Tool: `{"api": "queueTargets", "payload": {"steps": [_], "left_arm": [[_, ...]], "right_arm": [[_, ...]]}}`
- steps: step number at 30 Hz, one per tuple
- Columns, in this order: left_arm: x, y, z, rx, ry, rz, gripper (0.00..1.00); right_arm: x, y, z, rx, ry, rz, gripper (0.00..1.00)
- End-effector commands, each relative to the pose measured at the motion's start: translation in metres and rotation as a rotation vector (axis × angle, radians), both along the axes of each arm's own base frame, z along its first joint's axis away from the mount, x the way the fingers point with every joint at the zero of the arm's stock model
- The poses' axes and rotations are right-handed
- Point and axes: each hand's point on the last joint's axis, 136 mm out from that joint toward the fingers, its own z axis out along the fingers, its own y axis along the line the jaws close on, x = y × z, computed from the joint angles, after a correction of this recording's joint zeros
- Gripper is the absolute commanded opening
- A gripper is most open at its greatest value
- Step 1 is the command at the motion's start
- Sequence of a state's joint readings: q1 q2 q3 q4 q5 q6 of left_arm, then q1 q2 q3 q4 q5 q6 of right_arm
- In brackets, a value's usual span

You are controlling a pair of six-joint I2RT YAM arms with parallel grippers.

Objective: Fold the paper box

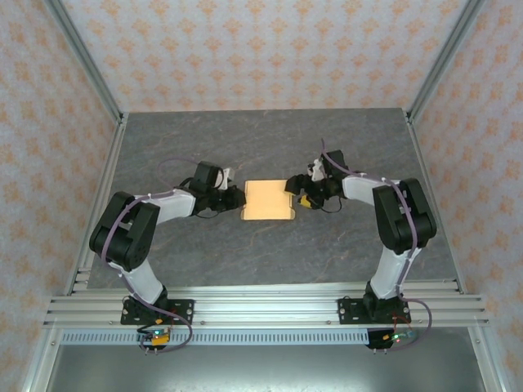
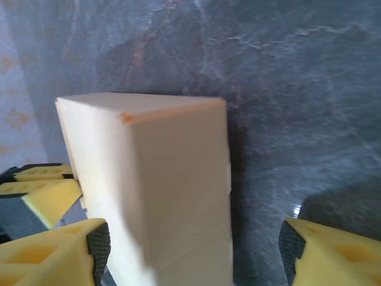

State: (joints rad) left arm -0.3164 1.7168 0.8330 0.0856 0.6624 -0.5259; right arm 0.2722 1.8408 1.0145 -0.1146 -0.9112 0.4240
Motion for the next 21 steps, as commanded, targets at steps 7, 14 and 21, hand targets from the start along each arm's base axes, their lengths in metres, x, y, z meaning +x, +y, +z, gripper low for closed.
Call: {"api": "queueTargets", "payload": {"steps": [7, 14, 21], "left_arm": [[-0.019, 0.031, -0.050, 0.055, 0.134, 0.091, 0.14], [-0.013, 0.024, -0.042, 0.008, 0.142, 0.087, 0.18], [0.005, 0.015, 0.018, -0.076, 0.007, 0.100, 0.49]], "right_arm": [[0.009, 0.023, 0.008, 0.168, 0.040, 0.004, 0.76], [0.016, 0.043, 0.023, 0.312, 0.071, -0.079, 0.62], [0.022, 0.024, 0.022, 0.340, 0.191, -0.289, 0.40]]}}
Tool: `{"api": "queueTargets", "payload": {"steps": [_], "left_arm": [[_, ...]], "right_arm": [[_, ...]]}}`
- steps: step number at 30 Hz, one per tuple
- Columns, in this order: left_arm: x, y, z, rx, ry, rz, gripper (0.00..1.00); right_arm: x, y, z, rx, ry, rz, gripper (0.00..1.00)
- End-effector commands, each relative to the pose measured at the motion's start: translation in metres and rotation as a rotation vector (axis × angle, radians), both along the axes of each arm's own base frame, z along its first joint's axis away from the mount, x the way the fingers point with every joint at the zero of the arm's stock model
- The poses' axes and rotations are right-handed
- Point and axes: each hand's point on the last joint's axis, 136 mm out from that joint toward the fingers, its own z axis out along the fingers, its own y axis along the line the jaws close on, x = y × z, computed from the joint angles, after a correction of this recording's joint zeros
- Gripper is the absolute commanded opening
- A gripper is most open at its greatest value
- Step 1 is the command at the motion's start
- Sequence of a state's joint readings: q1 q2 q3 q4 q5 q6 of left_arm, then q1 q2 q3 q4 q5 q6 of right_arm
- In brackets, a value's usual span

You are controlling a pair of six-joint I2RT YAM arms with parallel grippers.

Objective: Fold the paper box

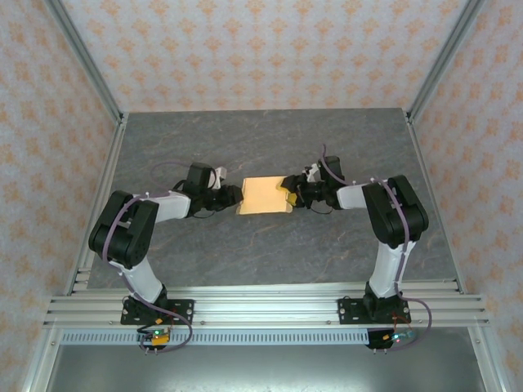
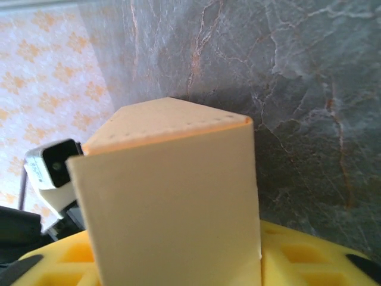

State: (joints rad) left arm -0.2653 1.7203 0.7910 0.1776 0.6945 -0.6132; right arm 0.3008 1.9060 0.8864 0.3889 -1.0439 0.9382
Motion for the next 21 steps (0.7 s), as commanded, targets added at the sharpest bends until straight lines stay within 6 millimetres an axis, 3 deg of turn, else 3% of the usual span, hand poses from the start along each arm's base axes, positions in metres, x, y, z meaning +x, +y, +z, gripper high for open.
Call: {"api": "queueTargets", "payload": {"steps": [1, 5, 8, 13, 17, 21], "left_arm": [[0.001, 0.002, 0.035, -0.007, -0.066, 0.018, 0.54], [-0.001, 0.006, 0.097, 0.034, -0.414, -0.048, 0.61], [-0.025, 0.000, 0.115, 0.203, -0.668, -0.197, 0.69], [-0.070, -0.033, 0.101, 0.460, -0.882, -0.546, 0.71], [-0.072, -0.036, 0.100, 0.627, -1.034, -0.615, 0.73], [-0.069, -0.043, 0.082, 0.881, -1.097, -0.800, 0.73]], "right_arm": [[0.010, -0.012, 0.009, 0.024, 0.109, -0.137, 0.38], [-0.005, -0.022, 0.012, 0.054, 0.286, -0.191, 0.36], [-0.022, -0.030, 0.014, 0.001, 0.399, -0.190, 0.36], [-0.038, -0.029, 0.017, 0.021, 0.547, -0.157, 0.35], [-0.045, -0.028, 0.013, 0.026, 0.617, -0.145, 0.33], [-0.048, -0.025, 0.013, 0.041, 0.665, -0.131, 0.33]]}}
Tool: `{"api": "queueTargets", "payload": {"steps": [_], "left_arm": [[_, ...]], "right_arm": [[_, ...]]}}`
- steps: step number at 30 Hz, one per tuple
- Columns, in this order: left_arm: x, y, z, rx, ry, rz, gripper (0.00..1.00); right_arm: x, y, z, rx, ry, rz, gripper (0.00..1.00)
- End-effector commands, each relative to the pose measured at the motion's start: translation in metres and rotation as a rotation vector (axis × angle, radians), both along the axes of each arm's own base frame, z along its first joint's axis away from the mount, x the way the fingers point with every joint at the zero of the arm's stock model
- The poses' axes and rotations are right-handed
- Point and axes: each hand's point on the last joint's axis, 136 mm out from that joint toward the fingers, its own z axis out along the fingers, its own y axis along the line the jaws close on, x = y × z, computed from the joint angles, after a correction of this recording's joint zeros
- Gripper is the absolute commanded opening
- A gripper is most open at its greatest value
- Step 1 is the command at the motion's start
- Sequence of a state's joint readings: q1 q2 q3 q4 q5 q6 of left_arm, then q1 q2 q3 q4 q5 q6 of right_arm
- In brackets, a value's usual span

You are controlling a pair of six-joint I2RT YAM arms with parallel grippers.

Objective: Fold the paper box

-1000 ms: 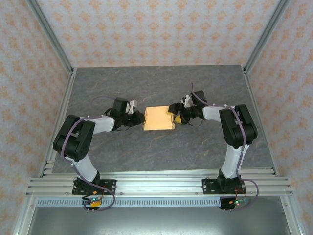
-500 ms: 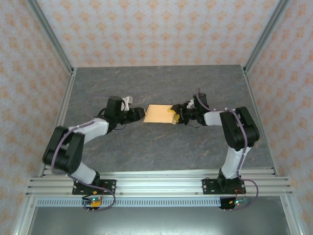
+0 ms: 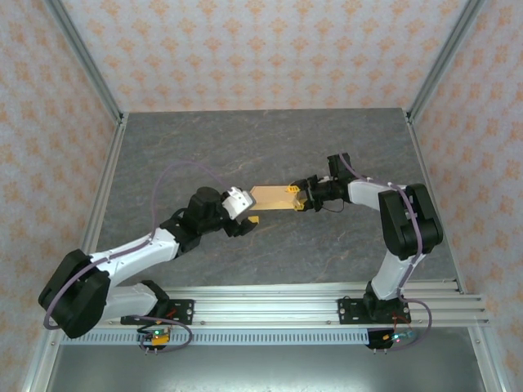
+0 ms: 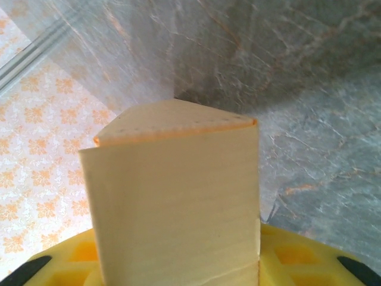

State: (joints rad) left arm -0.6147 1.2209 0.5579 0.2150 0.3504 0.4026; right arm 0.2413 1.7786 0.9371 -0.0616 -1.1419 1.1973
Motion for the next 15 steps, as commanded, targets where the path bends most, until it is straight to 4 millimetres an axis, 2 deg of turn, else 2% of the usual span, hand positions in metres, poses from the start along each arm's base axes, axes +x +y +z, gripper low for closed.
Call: {"api": "queueTargets", "payload": {"steps": [1, 6, 10, 15], "left_arm": [[0.018, 0.005, -0.007, 0.290, -0.206, -0.046, 0.73], [0.046, 0.000, -0.010, 0.394, -0.313, 0.041, 0.73], [0.064, -0.001, -0.026, 0.503, -0.343, 0.058, 0.71], [0.072, -0.006, -0.044, 0.565, -0.320, 0.021, 0.68]], "right_arm": [[-0.012, -0.001, -0.008, 0.001, 0.165, -0.010, 0.33], [-0.009, -0.001, -0.006, -0.009, 0.169, -0.010, 0.33], [-0.006, -0.001, -0.006, -0.011, 0.170, -0.016, 0.33], [-0.002, 0.000, -0.006, -0.010, 0.173, -0.030, 0.33]]}}
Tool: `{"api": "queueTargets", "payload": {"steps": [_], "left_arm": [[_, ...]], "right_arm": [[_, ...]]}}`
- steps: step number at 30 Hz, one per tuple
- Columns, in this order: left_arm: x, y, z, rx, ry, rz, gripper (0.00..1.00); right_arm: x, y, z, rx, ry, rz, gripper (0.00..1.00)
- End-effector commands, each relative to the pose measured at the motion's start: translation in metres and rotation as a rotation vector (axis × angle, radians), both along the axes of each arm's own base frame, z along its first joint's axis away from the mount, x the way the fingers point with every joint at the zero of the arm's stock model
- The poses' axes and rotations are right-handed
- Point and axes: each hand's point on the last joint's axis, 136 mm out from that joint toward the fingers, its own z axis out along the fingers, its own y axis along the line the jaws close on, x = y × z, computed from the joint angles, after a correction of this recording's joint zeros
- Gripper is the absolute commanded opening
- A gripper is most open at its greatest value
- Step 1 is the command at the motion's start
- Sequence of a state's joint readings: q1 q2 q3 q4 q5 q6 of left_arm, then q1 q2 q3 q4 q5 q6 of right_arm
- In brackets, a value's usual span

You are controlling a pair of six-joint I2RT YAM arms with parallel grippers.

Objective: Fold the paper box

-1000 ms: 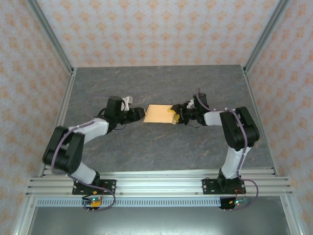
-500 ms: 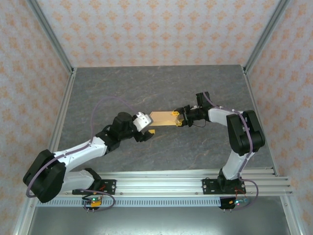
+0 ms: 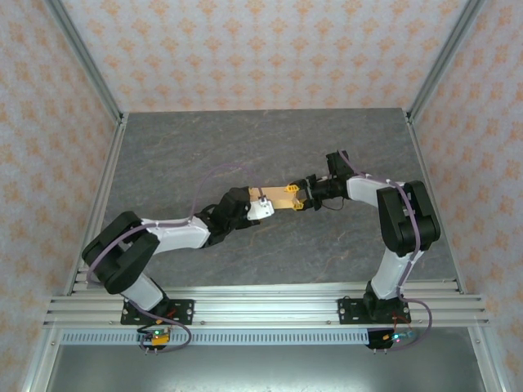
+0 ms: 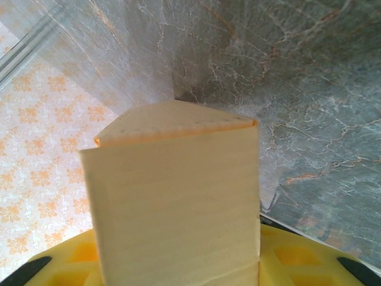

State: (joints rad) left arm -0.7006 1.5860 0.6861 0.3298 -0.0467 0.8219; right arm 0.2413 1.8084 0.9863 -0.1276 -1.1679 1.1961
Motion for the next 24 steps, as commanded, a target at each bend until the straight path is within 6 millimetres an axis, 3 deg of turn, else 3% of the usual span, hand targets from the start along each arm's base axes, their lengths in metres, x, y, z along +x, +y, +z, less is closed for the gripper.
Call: {"api": "queueTargets", "payload": {"steps": [1, 4, 8, 10, 16, 19, 24], "left_arm": [[0.016, -0.006, 0.012, 0.037, -0.049, 0.008, 0.64], [0.017, -0.007, 0.009, 0.012, 0.036, 0.024, 0.48], [0.014, -0.004, 0.018, -0.036, 0.070, 0.025, 0.38], [0.011, -0.001, 0.020, -0.048, 0.118, 0.016, 0.34], [-0.008, 0.008, 0.028, 0.014, 0.296, -0.030, 0.35], [-0.023, 0.009, 0.033, 0.040, 0.426, -0.060, 0.37], [-0.039, 0.022, 0.021, 0.155, 0.564, -0.079, 0.40]], "right_arm": [[-0.002, -0.002, -0.007, -0.019, 0.124, -0.045, 0.33], [0.001, -0.003, -0.005, -0.027, 0.113, -0.056, 0.41], [0.003, -0.003, -0.002, -0.022, 0.092, -0.048, 0.63], [0.004, -0.005, 0.001, -0.020, 0.076, -0.065, 0.68], [0.009, -0.023, 0.015, -0.071, -0.024, -0.096, 0.76], [0.012, -0.044, 0.020, -0.159, -0.113, -0.082, 0.78], [0.040, -0.066, 0.043, -0.323, -0.472, -0.042, 0.79]]}}
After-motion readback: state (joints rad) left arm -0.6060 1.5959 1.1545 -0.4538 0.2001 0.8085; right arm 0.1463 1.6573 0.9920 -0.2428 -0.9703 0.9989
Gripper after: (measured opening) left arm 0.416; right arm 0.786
